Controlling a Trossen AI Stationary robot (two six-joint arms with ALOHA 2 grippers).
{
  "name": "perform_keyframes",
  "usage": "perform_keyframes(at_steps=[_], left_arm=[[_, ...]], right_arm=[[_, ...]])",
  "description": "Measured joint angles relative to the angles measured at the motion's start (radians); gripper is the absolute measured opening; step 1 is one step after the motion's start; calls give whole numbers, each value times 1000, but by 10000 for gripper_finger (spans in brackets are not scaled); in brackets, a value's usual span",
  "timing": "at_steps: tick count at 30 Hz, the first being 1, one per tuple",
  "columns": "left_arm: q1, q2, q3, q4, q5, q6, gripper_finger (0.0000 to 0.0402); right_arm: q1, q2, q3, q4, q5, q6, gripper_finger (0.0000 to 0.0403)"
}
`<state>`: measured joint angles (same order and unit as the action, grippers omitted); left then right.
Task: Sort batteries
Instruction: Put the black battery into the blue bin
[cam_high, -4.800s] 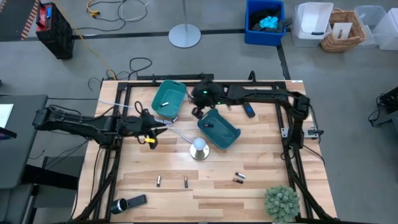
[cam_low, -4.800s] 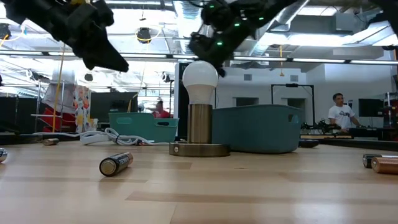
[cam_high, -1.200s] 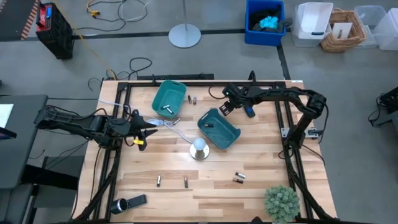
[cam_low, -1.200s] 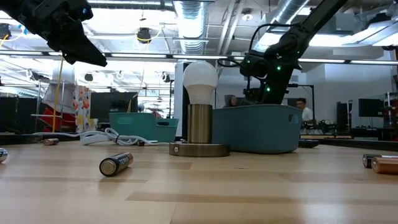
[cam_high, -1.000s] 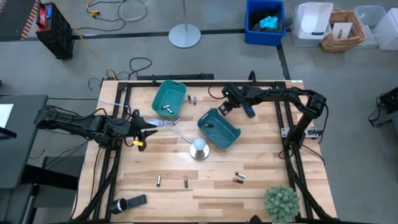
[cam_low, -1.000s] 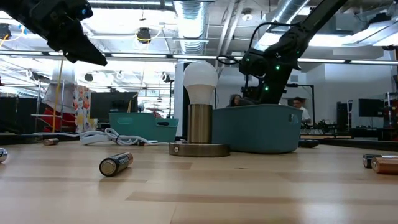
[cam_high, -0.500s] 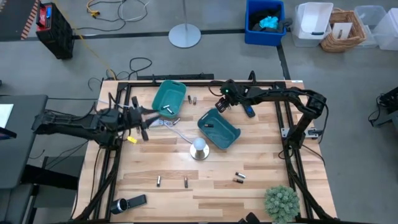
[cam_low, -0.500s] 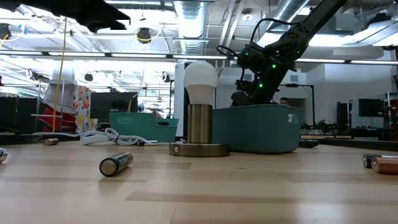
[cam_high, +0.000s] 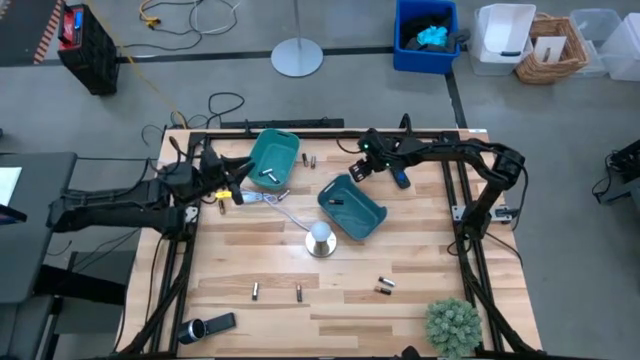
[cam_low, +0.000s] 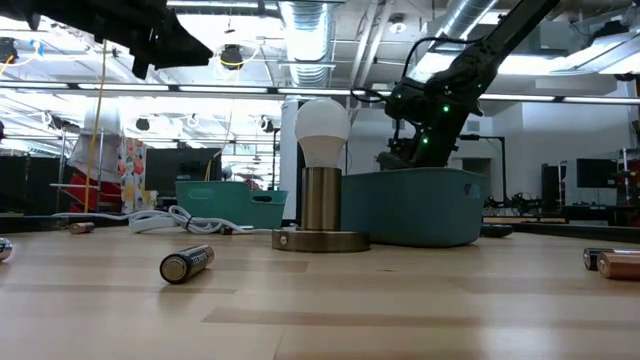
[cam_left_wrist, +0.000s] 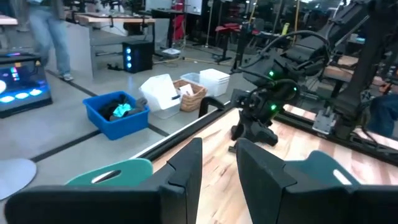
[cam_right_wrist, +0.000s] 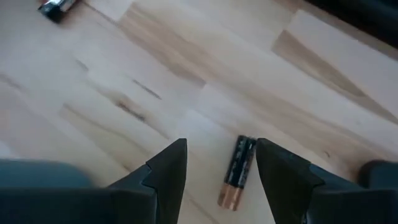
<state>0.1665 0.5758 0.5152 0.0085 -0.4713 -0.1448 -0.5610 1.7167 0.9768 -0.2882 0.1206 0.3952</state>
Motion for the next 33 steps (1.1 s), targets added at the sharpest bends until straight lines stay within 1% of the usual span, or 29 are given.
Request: perform_keyframes(at_steps=[4, 8, 11, 16, 21, 23, 25, 29, 33], left_arm=[[22, 0, 0, -14, 23, 7, 93], [42, 0, 0, -18, 56, 4, 93], [46, 0, 0, -19, 74, 12, 93], [46, 0, 0, -21, 75, 67, 93], [46, 0, 0, -43, 74, 120, 93], [46, 0, 0, -71, 74, 128, 93], [46, 0, 0, -114, 74, 127, 93], [45, 0, 0, -221, 82, 74, 93], [45, 0, 0, -279, 138, 2, 93]], right_arm=[[-24, 22, 0, -6, -20, 1, 209], [-49, 57, 0, -17, -74, 7, 209], [-48, 83, 1, -7, -69, -4, 209], [-48, 98, 3, 15, -58, -11, 209], [-46, 99, 2, 21, -20, -21, 209], [-44, 100, 0, 35, -18, -43, 209], [-32, 103, -2, 62, 7, -74, 209], [-5, 92, -1, 113, 77, -113, 209], [35, 23, -2, 122, 145, -109, 209]])
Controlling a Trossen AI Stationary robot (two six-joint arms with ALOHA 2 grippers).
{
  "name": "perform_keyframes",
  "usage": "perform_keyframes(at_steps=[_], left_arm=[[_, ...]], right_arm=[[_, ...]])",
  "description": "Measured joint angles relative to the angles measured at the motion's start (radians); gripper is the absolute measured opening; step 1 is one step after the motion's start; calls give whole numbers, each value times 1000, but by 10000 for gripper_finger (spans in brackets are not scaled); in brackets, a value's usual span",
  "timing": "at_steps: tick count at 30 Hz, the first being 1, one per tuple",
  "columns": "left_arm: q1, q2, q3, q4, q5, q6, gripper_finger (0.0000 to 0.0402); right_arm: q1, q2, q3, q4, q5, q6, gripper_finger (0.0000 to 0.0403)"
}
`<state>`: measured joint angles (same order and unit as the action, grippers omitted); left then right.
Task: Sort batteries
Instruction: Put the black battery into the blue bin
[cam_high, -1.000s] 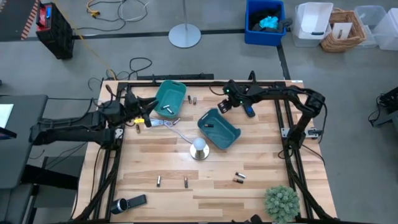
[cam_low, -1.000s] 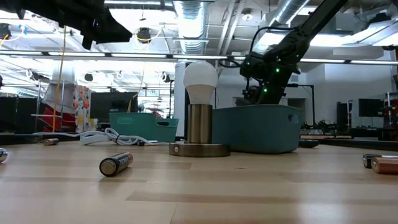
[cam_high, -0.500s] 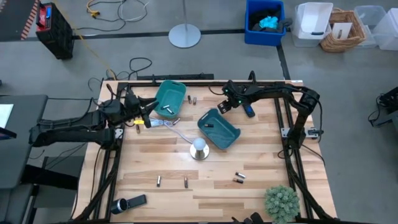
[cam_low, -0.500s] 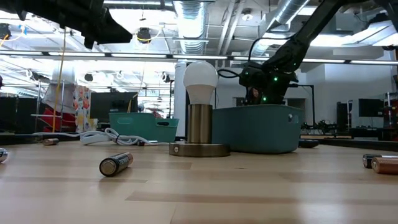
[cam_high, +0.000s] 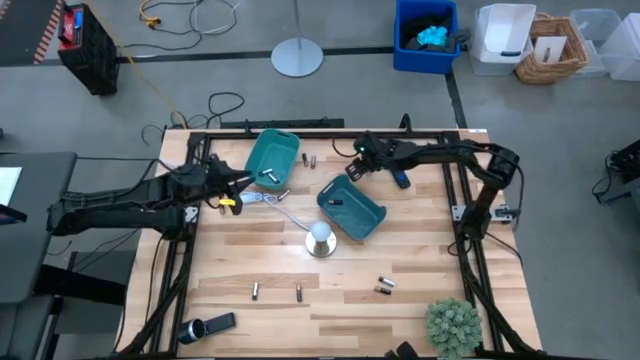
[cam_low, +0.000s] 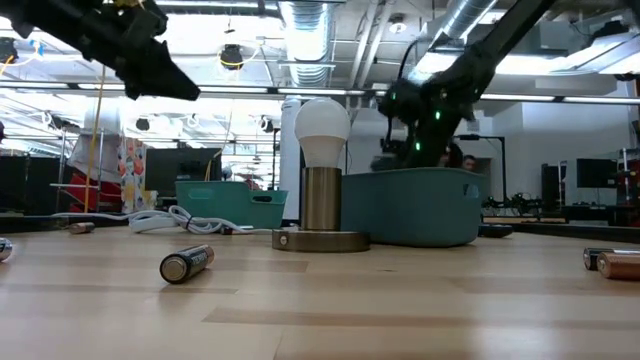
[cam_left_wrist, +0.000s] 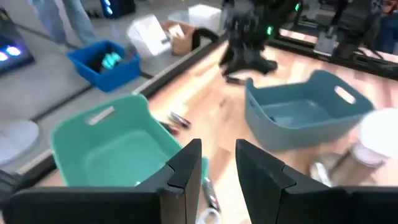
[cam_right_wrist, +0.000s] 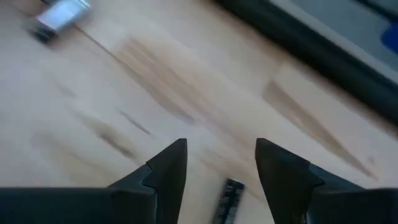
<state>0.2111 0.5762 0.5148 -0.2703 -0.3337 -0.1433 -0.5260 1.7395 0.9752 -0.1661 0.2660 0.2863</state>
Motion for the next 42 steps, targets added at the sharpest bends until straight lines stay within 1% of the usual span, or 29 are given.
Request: perform_keyframes(at_steps=[2, 5, 7, 9, 12, 15, 18, 21, 25, 27, 30, 33, 37, 42], left_arm=[[-1, 0, 0, -20, 26, -21, 93], [-9, 0, 0, -72, 41, -46, 93], [-21, 14, 0, -103, 42, -77, 93], [-37, 33, 0, -139, 42, -113, 93], [-72, 87, 0, -202, 43, -191, 93], [-82, 163, 0, -267, 30, -299, 94], [-84, 249, 0, -299, -37, -407, 98], [-79, 332, 0, -357, -58, -515, 111], [-65, 426, 0, -504, -30, -698, 141], [-64, 461, 0, -565, -27, -786, 158], [-64, 486, 0, -584, -26, -863, 182], [-66, 489, 3, -588, -40, -916, 201], [-64, 489, 18, -633, -56, -969, 221], [-60, 514, 17, -700, -55, -1034, 230]], right_arm=[[14, -54, 0, 3, 6, 0, 209], [47, -149, 0, 0, 56, -1, 209], [86, -215, 0, 3, 94, -22, 209], [134, -285, 0, 20, 109, -64, 209], [212, -391, 1, 44, 116, -123, 209], [299, -485, 2, 44, 148, -147, 209], [405, -551, 2, 45, 198, -198, 209], [514, -591, 2, 43, 276, -260, 209], [631, -612, 2, 40, 388, -302, 209], [676, -607, 2, 39, 425, -322, 209], [721, -584, 2, 39, 463, -355, 209], [730, -553, 2, 40, 478, -380, 209], [725, -509, 2, 40, 480, -384, 209], [720, -454, 2, 42, 479, -385, 209]])
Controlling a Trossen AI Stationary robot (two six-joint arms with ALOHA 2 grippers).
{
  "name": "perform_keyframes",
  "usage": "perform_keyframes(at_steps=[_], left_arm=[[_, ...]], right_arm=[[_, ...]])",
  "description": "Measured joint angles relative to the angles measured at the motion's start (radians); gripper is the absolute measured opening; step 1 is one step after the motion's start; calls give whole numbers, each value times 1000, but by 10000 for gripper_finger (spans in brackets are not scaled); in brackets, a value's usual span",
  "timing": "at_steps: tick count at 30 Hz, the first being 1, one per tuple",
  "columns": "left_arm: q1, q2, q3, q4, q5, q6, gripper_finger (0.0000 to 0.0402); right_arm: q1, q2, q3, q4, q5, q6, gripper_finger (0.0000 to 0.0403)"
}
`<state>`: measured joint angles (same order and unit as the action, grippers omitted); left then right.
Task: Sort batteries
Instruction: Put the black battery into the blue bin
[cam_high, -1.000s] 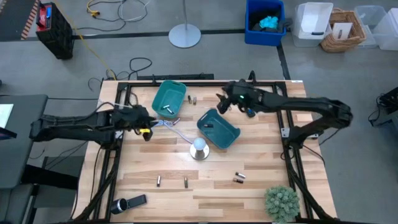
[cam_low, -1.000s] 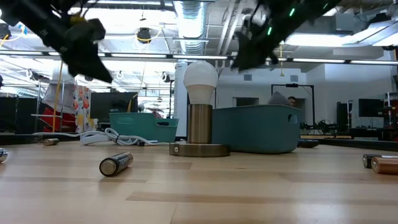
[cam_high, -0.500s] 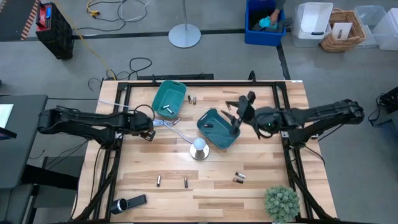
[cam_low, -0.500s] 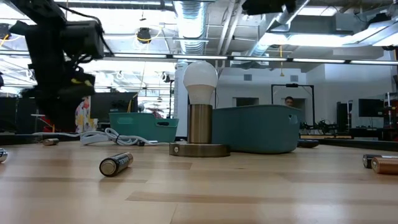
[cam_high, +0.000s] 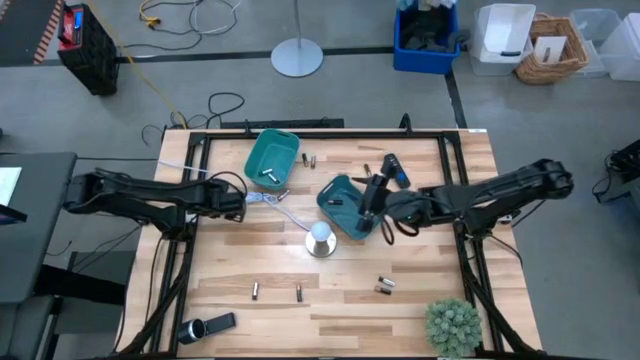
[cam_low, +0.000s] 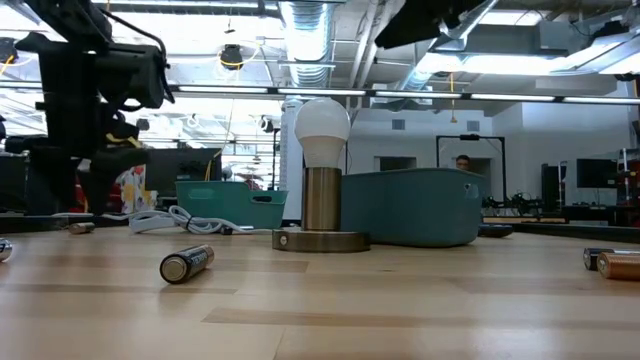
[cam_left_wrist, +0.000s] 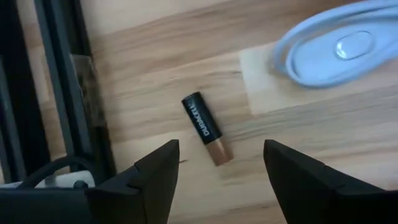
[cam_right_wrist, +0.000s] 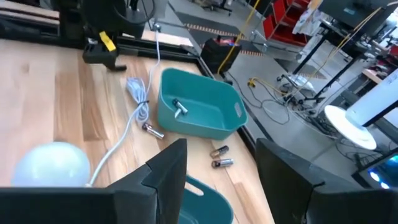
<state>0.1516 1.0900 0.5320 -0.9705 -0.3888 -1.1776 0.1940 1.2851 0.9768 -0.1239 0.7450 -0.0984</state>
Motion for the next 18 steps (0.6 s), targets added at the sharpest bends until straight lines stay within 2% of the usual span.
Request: perform_keyframes(at_steps=[12, 18], left_arm=[[27, 130, -28, 89, 17, 22, 229], [50, 151, -55, 135, 13, 45, 229]], right_arm=[[2, 11, 1, 8, 0, 27, 209], [3, 11, 1, 4, -1, 46, 209]])
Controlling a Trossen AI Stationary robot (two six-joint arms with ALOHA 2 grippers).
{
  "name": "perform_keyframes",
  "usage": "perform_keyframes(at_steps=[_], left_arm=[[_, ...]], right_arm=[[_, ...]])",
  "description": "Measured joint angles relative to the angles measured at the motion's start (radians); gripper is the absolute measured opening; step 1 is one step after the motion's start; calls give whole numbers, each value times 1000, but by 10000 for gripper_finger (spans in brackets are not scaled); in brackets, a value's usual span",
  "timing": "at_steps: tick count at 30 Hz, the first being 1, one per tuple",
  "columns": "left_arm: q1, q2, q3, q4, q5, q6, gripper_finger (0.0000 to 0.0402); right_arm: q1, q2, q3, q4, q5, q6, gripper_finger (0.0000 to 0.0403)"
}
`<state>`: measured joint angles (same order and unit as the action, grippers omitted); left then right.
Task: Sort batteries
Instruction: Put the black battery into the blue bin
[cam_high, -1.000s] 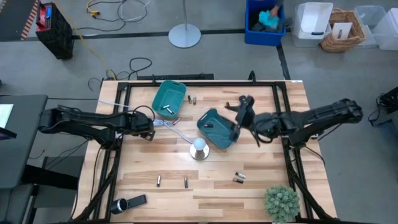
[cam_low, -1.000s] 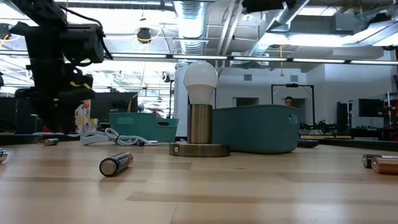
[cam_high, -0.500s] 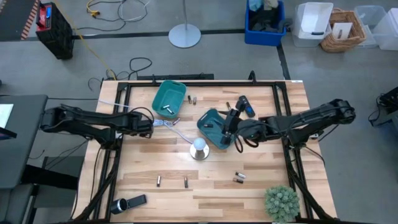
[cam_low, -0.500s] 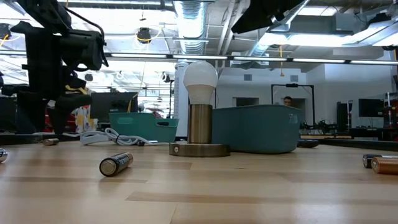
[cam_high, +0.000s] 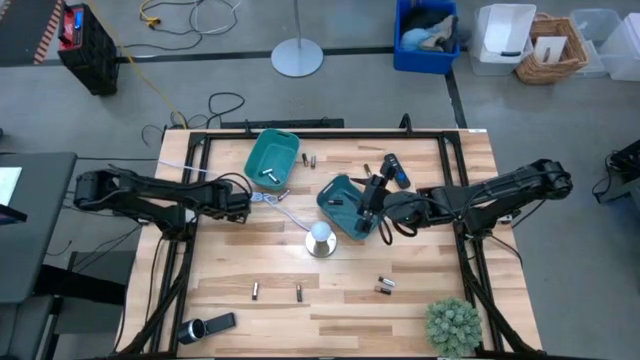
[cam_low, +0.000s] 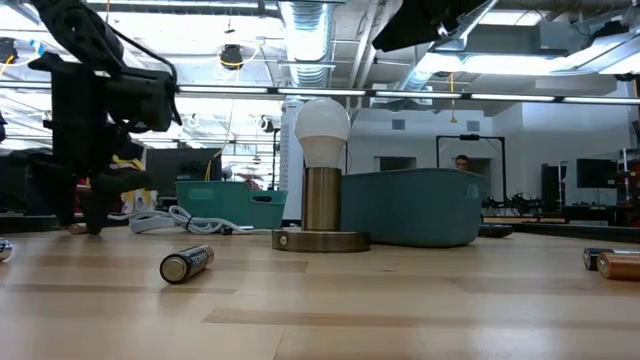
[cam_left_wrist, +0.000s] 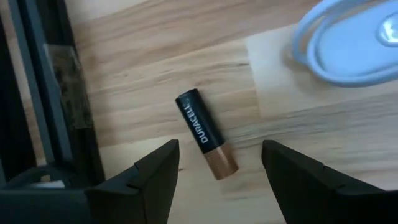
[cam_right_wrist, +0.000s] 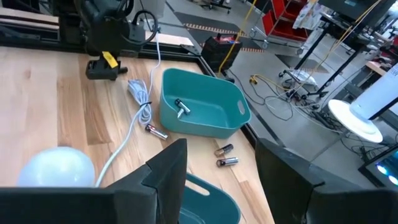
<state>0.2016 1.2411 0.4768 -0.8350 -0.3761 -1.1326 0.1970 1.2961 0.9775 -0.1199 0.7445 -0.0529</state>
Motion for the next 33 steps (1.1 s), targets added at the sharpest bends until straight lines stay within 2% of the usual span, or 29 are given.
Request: perform_keyframes(at_steps=[5, 18, 29, 33], left_arm=[[2, -2, -19, 53, -11, 29, 216], [18, -1, -33, 107, -4, 92, 114], [14, 0, -35, 135, 8, 221, 53], [-2, 0, -35, 132, 24, 254, 43]], right_arm=[[-1, 0, 0, 0, 0, 0, 209], [-1, 0, 0, 1, 0, 3, 209], [-1, 0, 0, 1, 0, 2, 209], [-1, 0, 0, 1, 0, 2, 209]])
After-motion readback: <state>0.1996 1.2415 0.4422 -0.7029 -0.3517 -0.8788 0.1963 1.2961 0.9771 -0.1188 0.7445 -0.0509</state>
